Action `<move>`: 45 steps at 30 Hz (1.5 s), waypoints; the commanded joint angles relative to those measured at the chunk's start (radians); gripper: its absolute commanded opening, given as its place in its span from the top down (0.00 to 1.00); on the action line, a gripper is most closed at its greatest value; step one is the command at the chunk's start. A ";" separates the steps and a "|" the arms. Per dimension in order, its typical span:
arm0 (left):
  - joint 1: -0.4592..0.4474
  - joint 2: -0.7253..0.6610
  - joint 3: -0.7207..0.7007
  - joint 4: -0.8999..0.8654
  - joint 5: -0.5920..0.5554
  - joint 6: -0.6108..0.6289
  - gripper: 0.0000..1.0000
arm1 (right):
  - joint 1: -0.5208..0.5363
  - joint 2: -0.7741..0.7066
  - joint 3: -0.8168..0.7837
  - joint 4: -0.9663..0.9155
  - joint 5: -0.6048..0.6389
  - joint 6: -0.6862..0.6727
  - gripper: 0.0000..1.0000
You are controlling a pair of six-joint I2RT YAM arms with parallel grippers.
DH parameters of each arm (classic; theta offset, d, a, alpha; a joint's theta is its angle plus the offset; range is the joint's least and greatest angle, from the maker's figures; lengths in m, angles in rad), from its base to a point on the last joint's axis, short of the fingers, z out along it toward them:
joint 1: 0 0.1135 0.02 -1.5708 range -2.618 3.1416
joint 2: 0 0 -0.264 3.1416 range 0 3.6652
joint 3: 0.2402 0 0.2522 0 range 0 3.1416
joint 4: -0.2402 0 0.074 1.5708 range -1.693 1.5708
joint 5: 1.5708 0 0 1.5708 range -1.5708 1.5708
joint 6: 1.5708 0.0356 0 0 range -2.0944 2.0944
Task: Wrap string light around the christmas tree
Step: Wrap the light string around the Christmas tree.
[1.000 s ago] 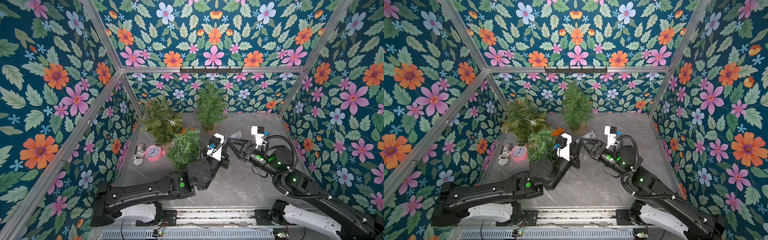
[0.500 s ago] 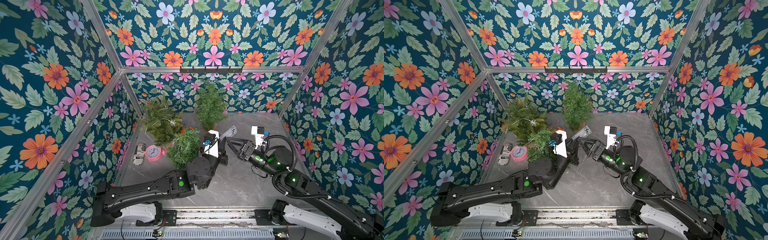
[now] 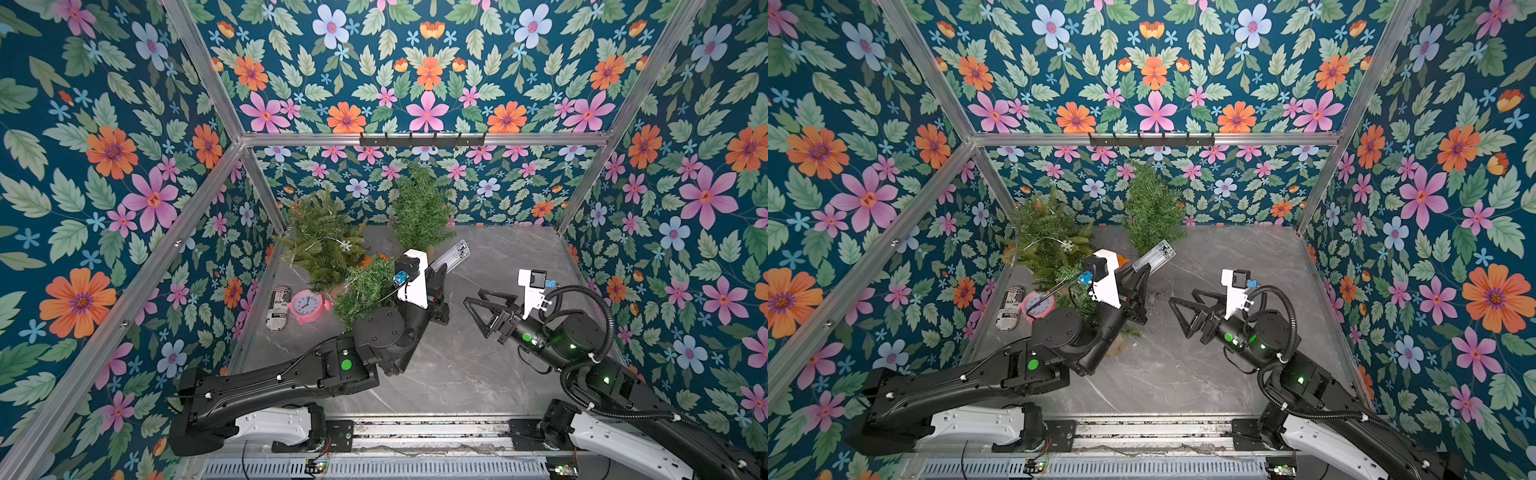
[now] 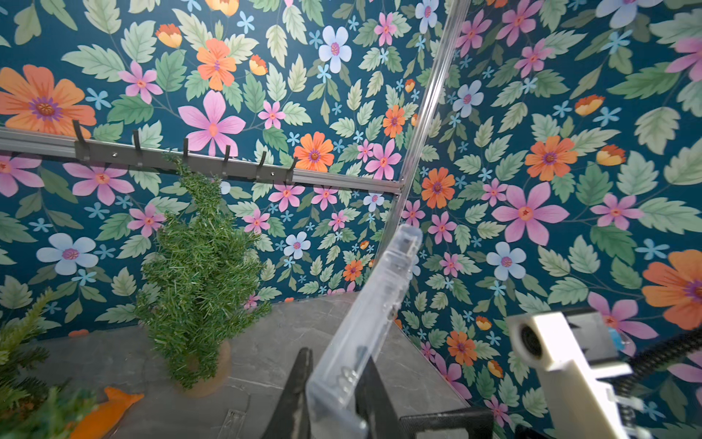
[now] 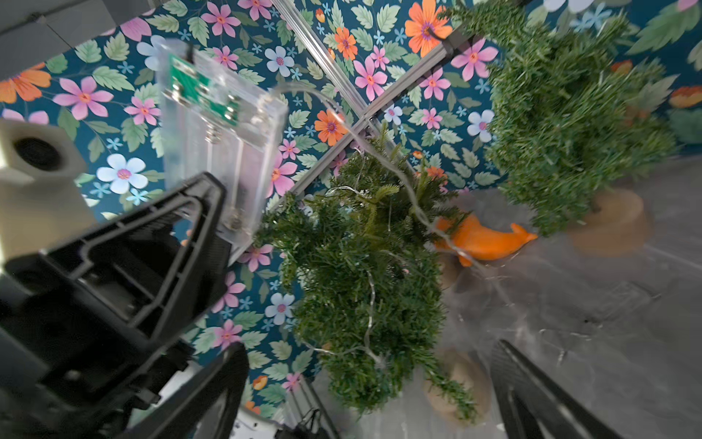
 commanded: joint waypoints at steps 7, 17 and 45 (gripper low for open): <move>-0.001 -0.038 0.071 -0.039 0.123 -0.010 1.00 | 0.000 0.010 -0.198 0.244 0.071 -0.272 0.03; -0.001 -0.031 0.152 -0.090 0.187 -0.015 1.00 | 0.000 0.197 -0.267 0.427 -0.036 -0.310 0.03; -0.001 -0.309 0.098 -0.219 0.277 -0.137 1.00 | -0.051 0.629 -0.094 0.621 0.062 -0.336 0.15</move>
